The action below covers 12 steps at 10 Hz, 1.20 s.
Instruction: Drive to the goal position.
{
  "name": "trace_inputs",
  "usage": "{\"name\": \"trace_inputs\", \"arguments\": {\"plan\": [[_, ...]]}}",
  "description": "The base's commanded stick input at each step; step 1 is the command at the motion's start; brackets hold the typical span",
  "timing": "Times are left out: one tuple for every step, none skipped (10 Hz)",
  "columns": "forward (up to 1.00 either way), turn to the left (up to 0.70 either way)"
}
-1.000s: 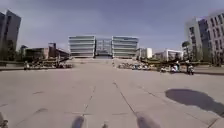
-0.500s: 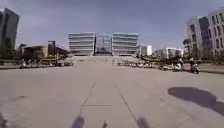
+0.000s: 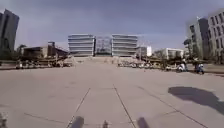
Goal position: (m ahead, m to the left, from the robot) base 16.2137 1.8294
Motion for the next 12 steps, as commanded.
{"name": "trace_inputs", "arguments": {"plan": [[1.0, 0.0], [1.0, 0.0], [1.0, 0.0], [1.0, 0.0], [1.0, 0.0], [1.0, 0.0], [1.0, 0.0], [1.0, 0.0], [1.0, 0.0], [1.0, 0.0], [1.0, 0.0], [1.0, 0.0]]}}
